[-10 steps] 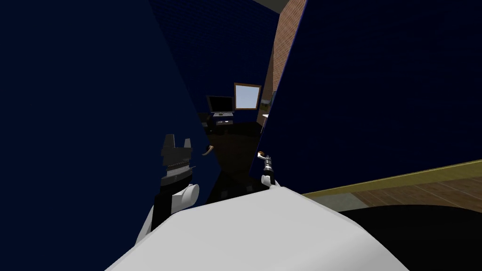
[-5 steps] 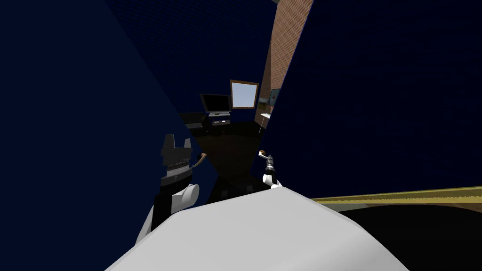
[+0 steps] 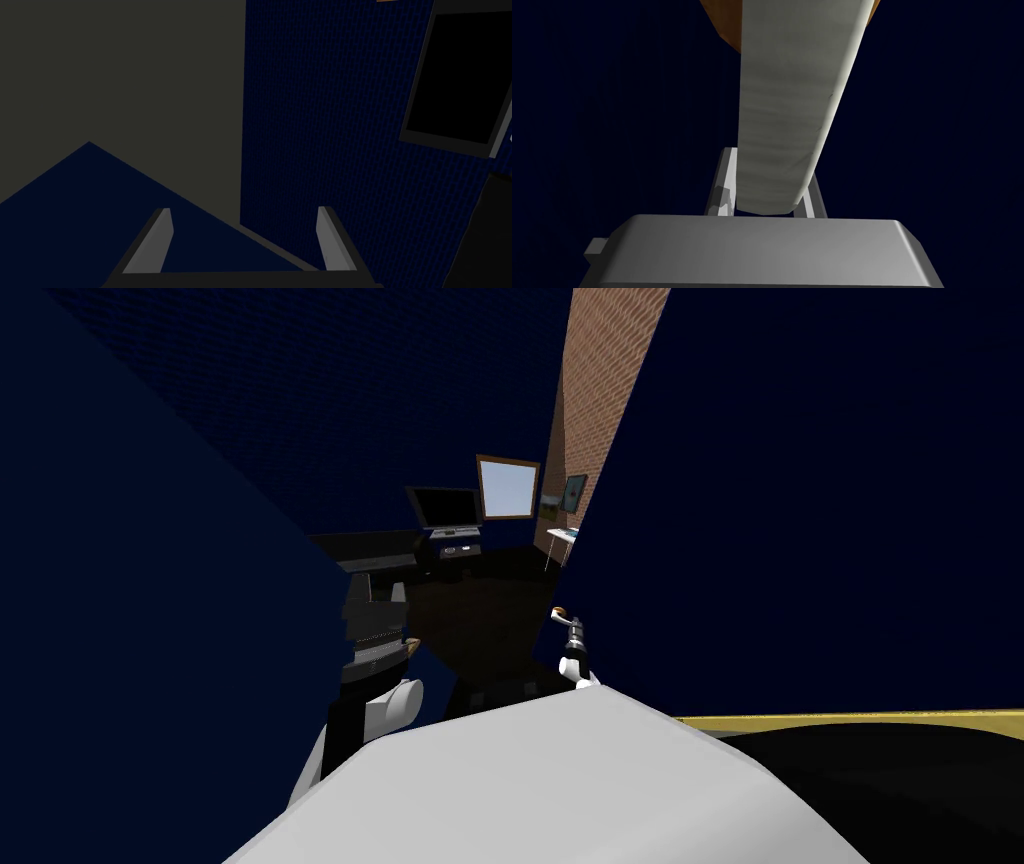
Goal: Push the door open
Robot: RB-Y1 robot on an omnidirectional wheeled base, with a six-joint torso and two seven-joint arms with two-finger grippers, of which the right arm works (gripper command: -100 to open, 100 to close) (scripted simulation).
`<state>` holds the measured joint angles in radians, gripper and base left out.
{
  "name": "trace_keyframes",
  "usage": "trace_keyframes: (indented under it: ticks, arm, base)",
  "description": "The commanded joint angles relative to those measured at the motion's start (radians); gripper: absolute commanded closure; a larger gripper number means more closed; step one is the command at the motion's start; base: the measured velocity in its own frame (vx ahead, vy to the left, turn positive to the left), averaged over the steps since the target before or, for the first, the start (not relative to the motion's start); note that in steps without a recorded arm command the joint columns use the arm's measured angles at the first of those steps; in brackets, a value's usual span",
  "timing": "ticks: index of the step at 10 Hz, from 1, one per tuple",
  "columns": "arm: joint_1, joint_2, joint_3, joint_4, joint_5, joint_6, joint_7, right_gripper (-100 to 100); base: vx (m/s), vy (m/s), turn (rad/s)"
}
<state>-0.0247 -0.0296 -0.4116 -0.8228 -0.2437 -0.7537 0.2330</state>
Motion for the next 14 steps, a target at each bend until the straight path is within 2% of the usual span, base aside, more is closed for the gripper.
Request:
trace_keyframes:
  ticks: [1,4,11,12,13,14]
  arm:
    - [-0.008,-0.016,-0.022,0.013,-0.016,-0.024,0.008,100]
    - [-0.012,0.003,-0.035,0.015,-0.036,-0.027,0.023,100]
    - [-0.02,0.065,-0.057,0.019,-0.067,-0.033,0.048,100]
    - [-0.01,0.052,-0.068,0.026,-0.069,-0.038,0.048,100]
    - [-0.007,0.022,-0.087,0.023,-0.082,-0.04,0.056,100]
    - [-0.008,0.013,-0.094,0.021,-0.087,-0.041,0.06,100]
  base:
    - [0.18,0.007,-0.092]
    - [0.183,0.029,-0.154]
    - [0.17,0.037,-0.105]
    - [0.052,0.008,-0.062]
    - [0.105,-0.016,-0.037]
    - [0.175,-0.007,-0.022]
